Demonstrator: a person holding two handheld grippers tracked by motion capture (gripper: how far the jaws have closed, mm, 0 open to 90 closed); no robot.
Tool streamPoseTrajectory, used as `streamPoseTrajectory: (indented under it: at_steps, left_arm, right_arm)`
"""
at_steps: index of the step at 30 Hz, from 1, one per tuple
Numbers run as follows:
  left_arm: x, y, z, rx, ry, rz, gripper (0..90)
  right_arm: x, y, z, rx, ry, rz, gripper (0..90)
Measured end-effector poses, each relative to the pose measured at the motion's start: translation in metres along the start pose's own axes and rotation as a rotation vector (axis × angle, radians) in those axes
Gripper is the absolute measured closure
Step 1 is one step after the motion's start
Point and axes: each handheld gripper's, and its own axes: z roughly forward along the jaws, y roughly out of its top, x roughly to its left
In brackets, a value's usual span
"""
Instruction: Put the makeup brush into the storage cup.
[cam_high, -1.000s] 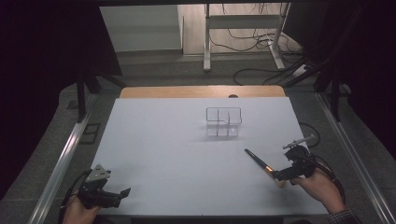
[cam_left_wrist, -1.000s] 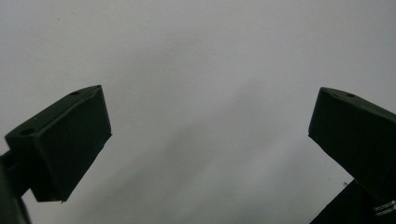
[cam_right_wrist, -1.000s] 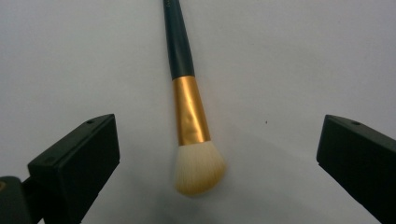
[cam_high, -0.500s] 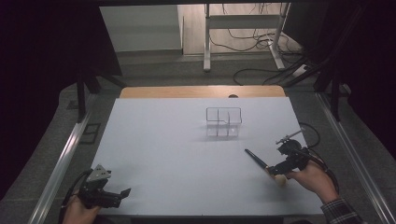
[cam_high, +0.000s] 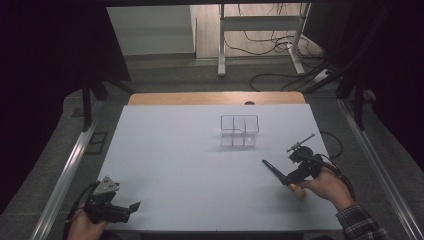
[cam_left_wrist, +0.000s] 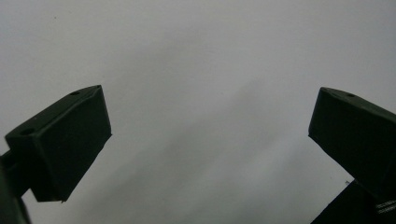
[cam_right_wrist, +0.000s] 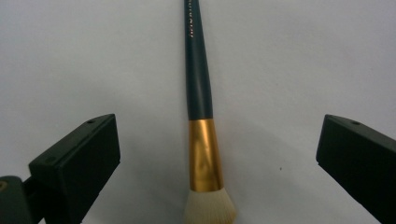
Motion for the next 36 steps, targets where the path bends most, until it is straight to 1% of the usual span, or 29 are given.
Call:
streamPoseTrajectory:
  at_steps: [5, 12, 16, 18, 20, 24, 26, 27, 29, 30, 31, 32, 34, 35, 36]
  left_arm:
    - [0.000, 0.000, 0.000, 0.000, 0.001, 0.002, 0.0]
    - [0.000, 0.000, 0.000, 0.002, 0.000, 0.003, 0.0]
    - [0.000, 0.000, 0.001, 0.003, 0.000, 0.003, 0.0]
    - [0.000, 0.000, 0.001, 0.003, 0.000, 0.003, 0.0]
    - [0.000, 0.000, 0.001, 0.005, -0.001, 0.003, 0.0]
    - [0.000, 0.000, 0.001, 0.007, -0.001, 0.003, 0.0]
    - [0.000, 0.000, 0.001, 0.007, -0.002, 0.002, 0.0]
    - [0.000, 0.000, 0.001, 0.007, -0.002, 0.002, 0.0]
    - [0.000, 0.000, 0.001, 0.010, -0.002, 0.003, 0.0]
    - [0.000, 0.000, 0.001, 0.010, -0.002, 0.003, 0.0]
    - [0.000, 0.000, 0.001, 0.011, -0.003, 0.004, 0.0]
    - [0.000, 0.000, 0.001, 0.011, -0.003, 0.004, 0.0]
    - [0.000, 0.000, 0.001, 0.012, -0.003, 0.004, 0.0]
    - [0.000, 0.000, 0.002, 0.014, -0.003, 0.006, 0.0]
    - [0.000, 0.000, 0.002, 0.014, -0.003, 0.006, 0.0]
  right_arm:
    - [0.003, 0.005, 0.003, 0.010, 0.001, -0.012, 0.3]
    - [0.002, 0.003, 0.009, 0.028, 0.006, -0.011, 1.4]
    - [0.001, -0.001, 0.014, 0.031, -0.001, -0.003, 5.7]
    - [0.000, -0.002, 0.015, 0.037, 0.002, -0.009, 7.0]
    - [0.000, -0.004, 0.020, 0.043, 0.005, -0.007, 12.4]
    - [0.000, -0.007, 0.027, 0.056, 0.019, -0.010, 19.2]
    - [0.001, -0.008, 0.030, 0.061, 0.021, -0.009, 20.1]
    - [0.001, -0.010, 0.032, 0.071, 0.021, -0.013, 25.2]
    - [0.001, -0.011, 0.034, 0.074, 0.022, -0.014, 28.6]
    - [0.001, -0.011, 0.034, 0.074, 0.022, -0.014, 28.6]
    - [0.002, -0.012, 0.034, 0.073, 0.000, -0.025, 34.0]
    - [0.001, -0.012, 0.034, 0.074, -0.002, -0.025, 36.8]
    - [0.001, -0.012, 0.032, 0.083, -0.015, -0.036, 46.3]
    - [0.002, -0.012, 0.032, 0.088, -0.013, -0.040, 50.9]
    - [0.002, -0.012, 0.032, 0.088, -0.013, -0.040, 50.9]
